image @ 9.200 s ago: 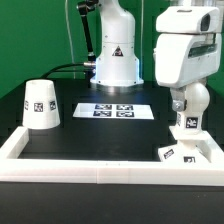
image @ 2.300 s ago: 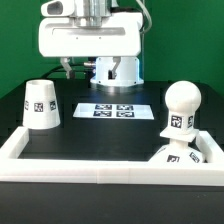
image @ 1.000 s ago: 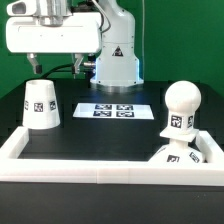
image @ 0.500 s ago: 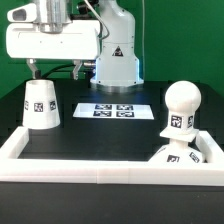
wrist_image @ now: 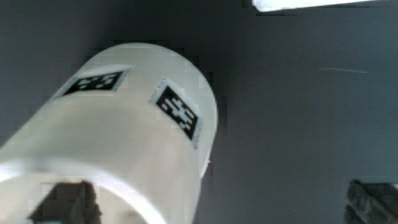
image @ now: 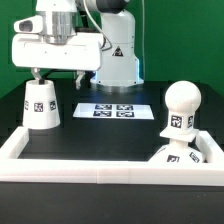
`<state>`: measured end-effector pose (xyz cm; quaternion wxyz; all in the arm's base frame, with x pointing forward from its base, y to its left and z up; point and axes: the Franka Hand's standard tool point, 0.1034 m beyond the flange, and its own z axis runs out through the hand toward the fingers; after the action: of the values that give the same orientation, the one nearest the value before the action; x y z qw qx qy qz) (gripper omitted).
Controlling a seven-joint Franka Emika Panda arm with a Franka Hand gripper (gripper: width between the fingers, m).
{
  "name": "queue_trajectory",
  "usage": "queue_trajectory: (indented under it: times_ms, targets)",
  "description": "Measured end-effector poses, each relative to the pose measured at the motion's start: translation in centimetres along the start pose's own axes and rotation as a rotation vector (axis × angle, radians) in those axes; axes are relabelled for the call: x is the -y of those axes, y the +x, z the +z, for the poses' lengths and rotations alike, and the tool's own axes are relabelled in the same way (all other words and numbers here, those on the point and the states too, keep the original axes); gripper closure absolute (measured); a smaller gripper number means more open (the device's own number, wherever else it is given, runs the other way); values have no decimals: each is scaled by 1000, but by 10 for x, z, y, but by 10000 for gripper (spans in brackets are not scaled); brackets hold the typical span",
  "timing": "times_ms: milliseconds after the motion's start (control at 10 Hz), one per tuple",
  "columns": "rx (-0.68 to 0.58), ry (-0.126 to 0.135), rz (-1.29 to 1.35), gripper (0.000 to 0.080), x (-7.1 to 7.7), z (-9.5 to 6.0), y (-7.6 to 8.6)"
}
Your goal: Assemble lamp
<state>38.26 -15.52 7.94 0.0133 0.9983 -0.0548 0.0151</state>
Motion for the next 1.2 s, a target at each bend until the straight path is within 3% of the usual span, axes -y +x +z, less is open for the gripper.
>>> queue_trajectory:
  times_ms: [400,600,700,900,1100,1200]
  targets:
    - [-1,-1,-14,112,3,-1,9]
    - [-7,-2,-17,496,3,-2,12]
    - [-7,-4,-17,496,3,-1,12]
    - [-20,-17,-30,734,0,2,14]
    - [-28,-19,-35,757,6,1,18]
    - [-24,-6,-35,757,21,-3,24]
